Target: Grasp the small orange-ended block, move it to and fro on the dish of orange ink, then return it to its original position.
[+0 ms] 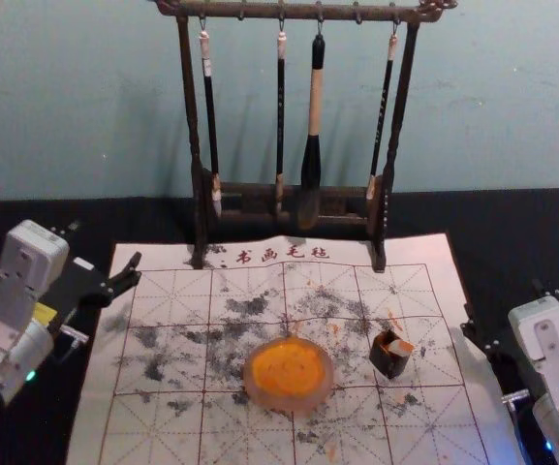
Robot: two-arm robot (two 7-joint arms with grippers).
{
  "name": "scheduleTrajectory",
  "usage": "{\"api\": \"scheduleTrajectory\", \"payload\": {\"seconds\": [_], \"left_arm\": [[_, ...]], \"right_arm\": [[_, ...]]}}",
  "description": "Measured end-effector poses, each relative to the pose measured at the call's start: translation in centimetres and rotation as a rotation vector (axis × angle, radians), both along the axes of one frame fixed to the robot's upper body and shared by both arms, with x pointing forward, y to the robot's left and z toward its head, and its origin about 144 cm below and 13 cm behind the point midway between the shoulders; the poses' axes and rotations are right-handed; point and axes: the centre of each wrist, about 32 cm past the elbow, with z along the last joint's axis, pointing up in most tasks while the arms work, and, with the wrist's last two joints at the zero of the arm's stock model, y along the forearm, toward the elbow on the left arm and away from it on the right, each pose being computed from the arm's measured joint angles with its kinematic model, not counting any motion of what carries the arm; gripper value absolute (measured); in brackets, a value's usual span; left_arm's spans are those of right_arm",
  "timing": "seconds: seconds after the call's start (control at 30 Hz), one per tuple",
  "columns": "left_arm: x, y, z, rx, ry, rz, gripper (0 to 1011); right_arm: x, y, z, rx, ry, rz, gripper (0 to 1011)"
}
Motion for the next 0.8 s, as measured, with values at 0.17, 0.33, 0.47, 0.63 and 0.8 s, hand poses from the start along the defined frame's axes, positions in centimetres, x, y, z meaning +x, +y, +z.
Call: {"api": "scheduleTrajectory", "payload": {"seconds": [0.17, 0.33, 0.47, 0.63, 0.8], "left_arm": [[0.0, 0.0, 0.0, 0.0, 0.0, 0.0, 1001], [0.0, 0.0, 0.0, 0.0, 0.0, 0.0, 1001], [0.0, 0.0, 0.0, 0.0, 0.0, 0.0, 1001], [0.0, 0.0, 0.0, 0.0, 0.0, 0.0, 1001], [0.0, 0.0, 0.0, 0.0, 0.0, 0.0, 1001]], "right_arm": [[-0.01, 0.01, 0.01, -0.001, -0.001, 0.001, 1002], [-0.02, 0.02, 0.02, -0.001, -0.001, 0.001, 1002], [-0.02, 0.03, 0.02, -0.002, -0.001, 0.002, 1002], [-0.02, 0.02, 0.04, -0.002, -0.002, 0.002, 1002], [-0.02, 0.02, 0.04, -0.003, -0.002, 0.002, 1002]]}}
